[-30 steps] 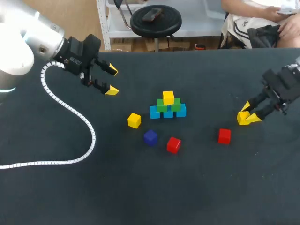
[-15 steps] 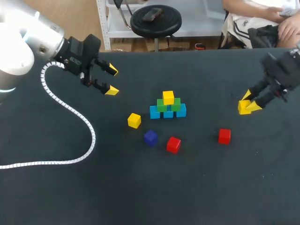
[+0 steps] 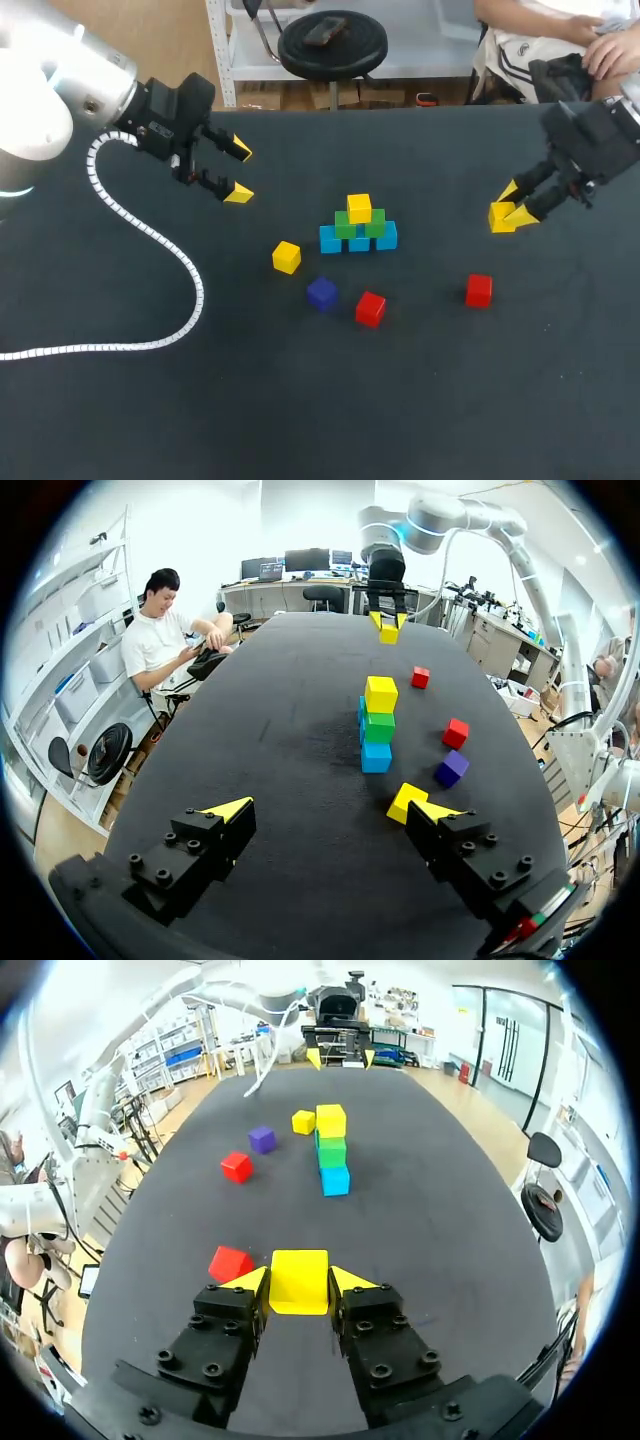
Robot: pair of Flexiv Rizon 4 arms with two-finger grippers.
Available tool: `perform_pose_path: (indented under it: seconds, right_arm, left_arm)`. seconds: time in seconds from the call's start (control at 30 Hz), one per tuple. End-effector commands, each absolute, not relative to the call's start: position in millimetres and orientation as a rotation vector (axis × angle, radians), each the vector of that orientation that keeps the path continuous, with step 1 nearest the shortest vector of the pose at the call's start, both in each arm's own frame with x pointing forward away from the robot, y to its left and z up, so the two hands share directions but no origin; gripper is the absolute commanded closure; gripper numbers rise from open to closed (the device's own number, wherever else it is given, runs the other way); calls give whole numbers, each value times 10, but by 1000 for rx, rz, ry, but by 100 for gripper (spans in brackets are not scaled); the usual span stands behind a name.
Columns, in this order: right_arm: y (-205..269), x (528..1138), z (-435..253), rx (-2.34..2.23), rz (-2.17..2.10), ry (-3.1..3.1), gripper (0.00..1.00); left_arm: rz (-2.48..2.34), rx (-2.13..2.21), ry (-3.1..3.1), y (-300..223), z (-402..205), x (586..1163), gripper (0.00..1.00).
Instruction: Place the blue cubes, place green cubes on the blue cubes, place the yellow cubes on the green cubes, then place the red cubes on the yellow cubes, and place purple cube on the red cubes.
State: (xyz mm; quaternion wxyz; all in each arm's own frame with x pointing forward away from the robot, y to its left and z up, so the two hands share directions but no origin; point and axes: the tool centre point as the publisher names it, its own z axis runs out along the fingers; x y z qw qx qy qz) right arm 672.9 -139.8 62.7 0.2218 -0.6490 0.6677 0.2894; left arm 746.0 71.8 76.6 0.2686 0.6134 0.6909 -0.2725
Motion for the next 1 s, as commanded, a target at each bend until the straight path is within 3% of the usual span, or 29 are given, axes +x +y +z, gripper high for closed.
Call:
perform_pose_path:
  seconds: [0.03, 0.73, 1.0]
  right_arm:
    - [-1410, 6730, 628, -1793, 803, 1841, 100]
    - [-1410, 6730, 628, -1793, 803, 1841, 100]
    - [-1090, 6744, 746, -1831, 835, 1724, 100]
  left_arm:
    - [-738, 1659, 1864, 718, 764, 7483, 0]
    - [-738, 1659, 1864, 718, 764, 7483, 0]
    - [-738, 1659, 1864, 718, 764, 7483, 0]
